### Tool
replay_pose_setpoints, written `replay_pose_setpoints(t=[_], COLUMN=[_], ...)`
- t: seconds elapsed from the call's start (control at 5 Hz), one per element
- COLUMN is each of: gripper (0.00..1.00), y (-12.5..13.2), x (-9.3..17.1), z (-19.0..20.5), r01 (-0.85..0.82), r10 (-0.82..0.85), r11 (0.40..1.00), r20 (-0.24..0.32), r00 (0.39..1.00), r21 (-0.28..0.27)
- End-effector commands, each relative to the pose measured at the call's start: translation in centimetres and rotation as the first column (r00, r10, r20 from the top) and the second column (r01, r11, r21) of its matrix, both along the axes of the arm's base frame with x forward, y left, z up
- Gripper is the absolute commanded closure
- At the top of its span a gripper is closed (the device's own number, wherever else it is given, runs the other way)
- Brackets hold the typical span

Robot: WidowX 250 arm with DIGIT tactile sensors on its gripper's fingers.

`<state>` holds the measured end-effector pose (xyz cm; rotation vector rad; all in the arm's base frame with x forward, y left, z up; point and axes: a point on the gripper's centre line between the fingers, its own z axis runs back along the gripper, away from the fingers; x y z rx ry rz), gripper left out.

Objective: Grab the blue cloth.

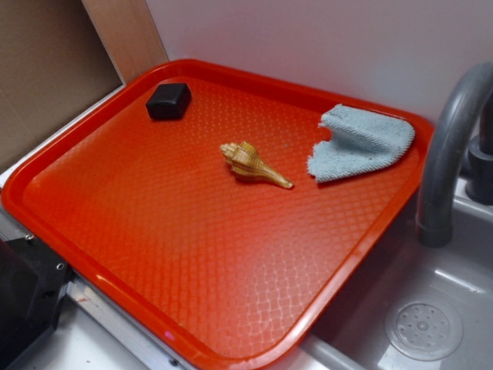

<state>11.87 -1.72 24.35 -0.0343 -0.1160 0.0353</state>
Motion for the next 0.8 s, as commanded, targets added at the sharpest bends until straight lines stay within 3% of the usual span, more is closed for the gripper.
replay_pose_setpoints(t=[0.0, 0.2, 0.6], gripper=[0.00, 0.00, 0.00], y=[0.0, -2.7, -8.2], x=[0.0, 5.0, 13.1], z=[0.0, -4.6, -9.7], r01=[0.000, 0.070, 0.318], r10=[0.000, -0.070, -0.293], r11=[1.000, 0.998, 0.944], r20=[0.000, 0.089, 0.208], r00=[1.000, 0.994, 0.933], r21=[0.000, -0.001, -0.094])
